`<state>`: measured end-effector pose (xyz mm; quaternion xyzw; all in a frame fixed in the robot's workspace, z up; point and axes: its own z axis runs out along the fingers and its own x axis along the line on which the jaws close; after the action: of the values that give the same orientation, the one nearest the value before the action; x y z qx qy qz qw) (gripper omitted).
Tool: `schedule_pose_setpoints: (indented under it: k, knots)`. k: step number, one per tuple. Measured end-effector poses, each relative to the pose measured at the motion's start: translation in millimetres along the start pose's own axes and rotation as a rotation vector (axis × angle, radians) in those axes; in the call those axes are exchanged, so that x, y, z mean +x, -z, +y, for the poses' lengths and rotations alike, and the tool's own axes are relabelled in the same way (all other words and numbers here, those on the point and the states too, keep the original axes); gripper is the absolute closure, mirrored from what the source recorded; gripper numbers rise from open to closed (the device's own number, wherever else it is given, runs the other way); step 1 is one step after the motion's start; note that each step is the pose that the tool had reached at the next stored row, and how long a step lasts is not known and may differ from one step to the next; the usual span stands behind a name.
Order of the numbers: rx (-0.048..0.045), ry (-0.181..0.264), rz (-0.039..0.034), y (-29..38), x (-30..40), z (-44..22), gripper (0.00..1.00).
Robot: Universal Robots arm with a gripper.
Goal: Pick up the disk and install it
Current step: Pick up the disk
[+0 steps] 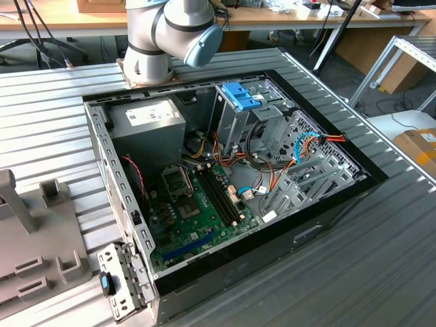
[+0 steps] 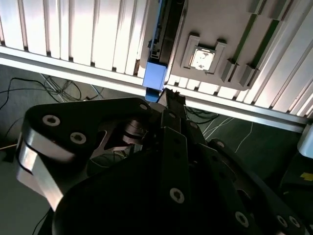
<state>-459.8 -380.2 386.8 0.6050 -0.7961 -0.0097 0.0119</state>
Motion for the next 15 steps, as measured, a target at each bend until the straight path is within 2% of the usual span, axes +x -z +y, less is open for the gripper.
schedule_pose_setpoints:
  k: [5, 13, 15]
  knots:
    - [0.0003, 0.04, 0.0012, 0.0, 0.0, 0.0, 0.89]
    - [0.001, 0.131, 0.0039, 0.0, 0.0, 0.0, 0.89]
    - [0.001, 0.132, 0.0039, 0.0, 0.0, 0.0, 0.89]
